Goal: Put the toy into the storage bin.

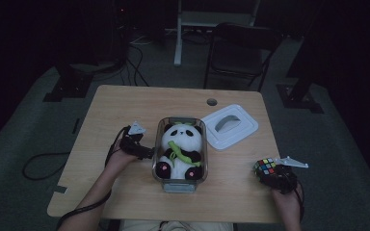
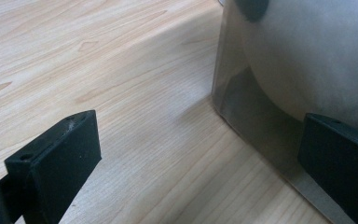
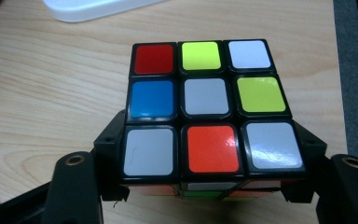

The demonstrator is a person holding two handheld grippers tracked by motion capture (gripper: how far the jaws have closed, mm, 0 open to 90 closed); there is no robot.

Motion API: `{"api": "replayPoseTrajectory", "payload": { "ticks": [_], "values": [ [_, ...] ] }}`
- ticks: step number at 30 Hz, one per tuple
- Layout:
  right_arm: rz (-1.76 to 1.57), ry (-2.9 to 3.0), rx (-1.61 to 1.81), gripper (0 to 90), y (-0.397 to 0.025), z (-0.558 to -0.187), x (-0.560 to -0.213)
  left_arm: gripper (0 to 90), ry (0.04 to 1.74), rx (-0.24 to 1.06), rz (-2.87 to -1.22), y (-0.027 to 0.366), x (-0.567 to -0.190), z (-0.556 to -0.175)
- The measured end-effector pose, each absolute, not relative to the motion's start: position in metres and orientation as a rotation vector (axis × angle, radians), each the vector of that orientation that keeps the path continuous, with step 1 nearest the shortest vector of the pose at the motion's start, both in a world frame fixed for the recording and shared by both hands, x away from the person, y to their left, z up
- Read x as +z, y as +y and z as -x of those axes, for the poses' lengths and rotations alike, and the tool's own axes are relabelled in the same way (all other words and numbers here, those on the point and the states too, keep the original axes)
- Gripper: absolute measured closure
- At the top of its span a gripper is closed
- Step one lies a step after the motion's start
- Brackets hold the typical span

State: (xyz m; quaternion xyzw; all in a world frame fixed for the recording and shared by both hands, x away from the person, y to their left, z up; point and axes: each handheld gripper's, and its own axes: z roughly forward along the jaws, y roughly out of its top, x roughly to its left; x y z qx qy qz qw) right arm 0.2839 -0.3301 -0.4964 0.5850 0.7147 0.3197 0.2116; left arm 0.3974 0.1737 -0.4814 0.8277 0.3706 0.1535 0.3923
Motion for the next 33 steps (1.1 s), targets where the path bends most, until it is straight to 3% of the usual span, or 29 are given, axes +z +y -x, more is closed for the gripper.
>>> {"api": "replayPoseTrajectory", "payload": {
  "ticks": [10,24,33],
  "values": [
    [-1.479,2.075,0.943,33.6,-0.309,-0.289,-0.467,0.7,0.933,0.36,-2.101,0.176,-0.481,-0.395],
    [-1.143,2.188,1.153,33.6,-0.263,-0.291,-0.394,0.7,0.921,0.355,-2.092,0.177,-0.48,-0.392],
    [-0.972,2.283,1.203,33.6,-0.225,-0.296,-0.376,0.7,0.902,0.312,-2.09,0.18,-0.479,-0.39]
  ]
}}
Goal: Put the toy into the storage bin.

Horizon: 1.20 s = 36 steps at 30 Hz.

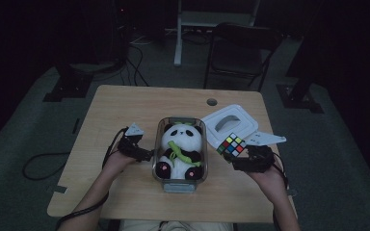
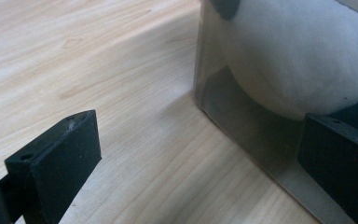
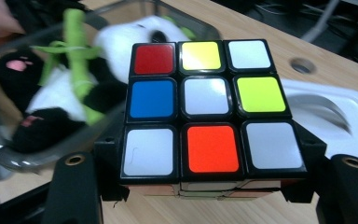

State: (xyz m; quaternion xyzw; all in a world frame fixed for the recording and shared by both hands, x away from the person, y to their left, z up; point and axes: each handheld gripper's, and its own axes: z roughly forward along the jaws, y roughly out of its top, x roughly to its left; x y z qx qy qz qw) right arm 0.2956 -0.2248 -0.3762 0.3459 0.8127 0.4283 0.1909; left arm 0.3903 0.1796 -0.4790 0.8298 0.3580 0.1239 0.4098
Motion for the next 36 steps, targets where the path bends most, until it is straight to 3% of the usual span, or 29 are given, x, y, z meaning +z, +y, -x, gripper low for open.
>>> {"api": "replayPoseTrajectory", "payload": {
  "ticks": [11,25,36],
  "values": [
    [-0.762,2.409,1.291,33.6,-0.175,-0.301,-0.364,0.7,0.875,0.253,-2.117,0.181,-0.478,-0.387],
    [-0.512,2.639,1.289,33.6,-0.111,-0.307,-0.378,0.7,0.868,0.318,-2.066,0.188,-0.463,-0.377],
    [-0.427,2.781,1.229,33.5,-0.098,-0.314,-0.394,0.7,0.852,0.316,-2.047,0.194,-0.442,-0.368]
  ]
}}
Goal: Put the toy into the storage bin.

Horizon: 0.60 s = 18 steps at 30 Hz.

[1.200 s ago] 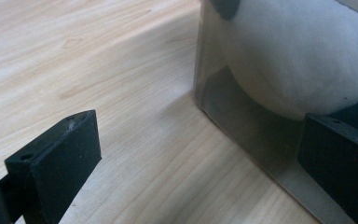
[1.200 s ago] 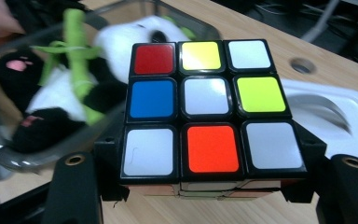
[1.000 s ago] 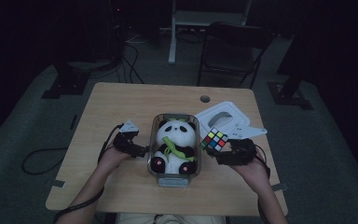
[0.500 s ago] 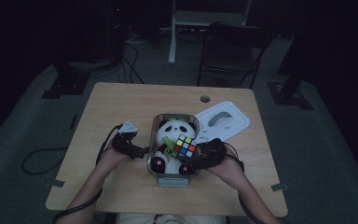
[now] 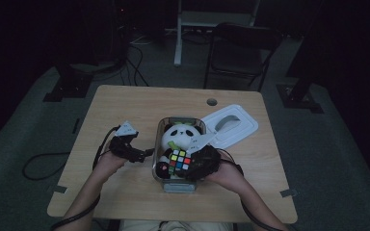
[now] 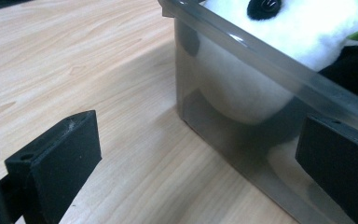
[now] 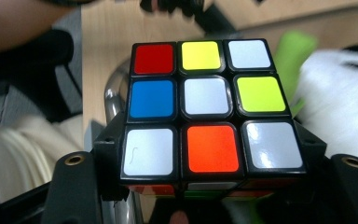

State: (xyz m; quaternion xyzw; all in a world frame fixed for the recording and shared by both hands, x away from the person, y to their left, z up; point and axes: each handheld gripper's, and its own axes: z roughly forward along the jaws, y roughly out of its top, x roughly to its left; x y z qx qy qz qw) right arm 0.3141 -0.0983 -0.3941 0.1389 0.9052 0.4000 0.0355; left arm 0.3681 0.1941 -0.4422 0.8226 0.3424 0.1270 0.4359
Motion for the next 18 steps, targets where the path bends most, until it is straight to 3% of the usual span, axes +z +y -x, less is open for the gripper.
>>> {"api": "replayPoseTrajectory", "payload": {
  "ticks": [11,18],
  "values": [
    [-0.433,2.817,1.254,32.4,-0.097,-0.317,-0.4,0.7,0.773,0.338,-2.071,0.19,-0.417,-0.355],
    [-0.46,2.729,1.355,32.4,-0.112,-0.312,-0.377,0.7,0.638,0.298,-2.069,0.177,-0.394,-0.336]
  ]
}}
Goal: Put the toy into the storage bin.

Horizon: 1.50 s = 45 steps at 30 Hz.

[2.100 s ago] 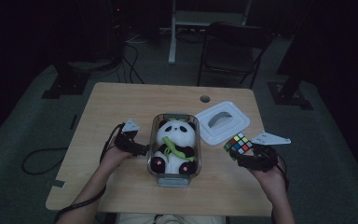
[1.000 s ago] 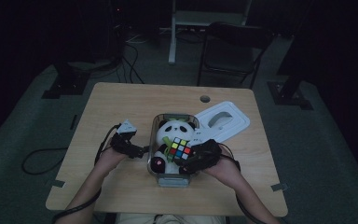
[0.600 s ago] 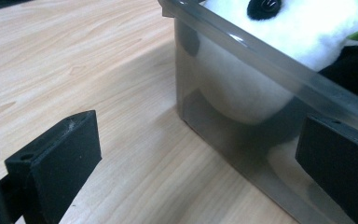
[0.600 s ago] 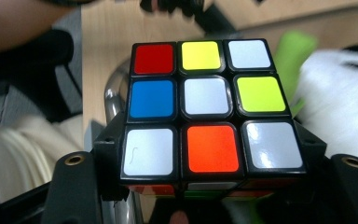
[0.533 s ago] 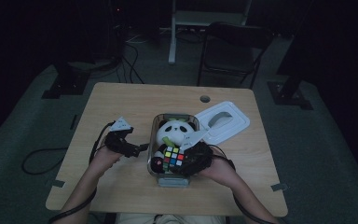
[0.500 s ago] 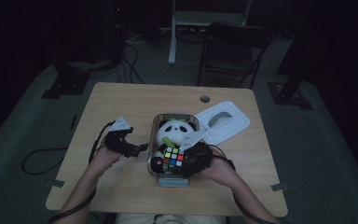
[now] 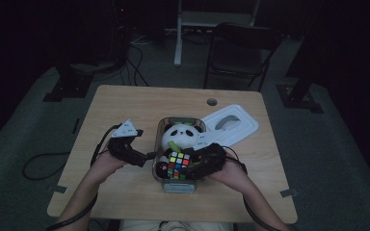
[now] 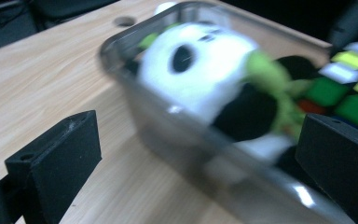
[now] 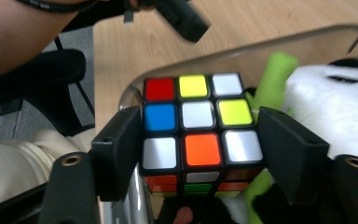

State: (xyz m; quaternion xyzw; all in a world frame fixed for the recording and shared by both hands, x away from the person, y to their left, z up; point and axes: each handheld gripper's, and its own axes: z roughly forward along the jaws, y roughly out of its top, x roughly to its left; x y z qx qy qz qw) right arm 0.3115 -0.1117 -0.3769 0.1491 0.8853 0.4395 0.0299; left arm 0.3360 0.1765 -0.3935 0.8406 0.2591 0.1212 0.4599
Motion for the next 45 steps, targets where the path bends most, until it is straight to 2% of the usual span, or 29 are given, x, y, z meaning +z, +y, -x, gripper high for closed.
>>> {"api": "replayPoseTrajectory", "payload": {
  "ticks": [3,6,8,10,14,16,19,25,38,45],
  "values": [
    [-0.48,2.675,1.392,35.2,-0.117,-0.309,-0.366,0.7,0.554,0.232,-2.052,0.169,-0.384,-0.327],
    [-0.486,2.623,1.411,45.4,-0.121,-0.306,-0.358,0.9,0.504,0.193,-2.042,0.161,-0.373,-0.321],
    [-0.527,2.682,1.416,53.3,-0.122,-0.31,-0.354,14.9,0.472,0.188,-2.023,0.158,-0.368,-0.317],
    [-0.554,2.67,1.446,62.4,-0.123,-0.31,-0.354,17.6,0.438,0.165,-2.032,0.153,-0.366,-0.313],
    [-0.578,2.654,1.495,82.1,-0.123,-0.308,-0.357,48.1,0.349,0.122,-2.047,0.147,-0.367,-0.305],
    [-0.586,2.656,1.497,88.9,-0.123,-0.307,-0.36,57.6,0.304,0.112,-2.074,0.143,-0.368,-0.302],
    [-0.602,2.677,1.481,90.0,-0.12,-0.307,-0.364,73.8,0.279,0.1,-2.098,0.137,-0.37,-0.301],
    [-0.662,2.706,1.461,90.0,-0.119,-0.311,-0.371,89.3,0.302,0.101,-2.148,0.131,-0.377,-0.307],
    [-0.668,2.721,1.379,90.0,-0.113,-0.311,-0.387,90.0,0.289,0.093,-2.258,0.112,-0.384,-0.309],
    [-0.677,2.754,1.356,90.0,-0.114,-0.318,-0.395,90.0,0.325,0.034,-2.276,0.109,-0.392,-0.319]
  ]
}}
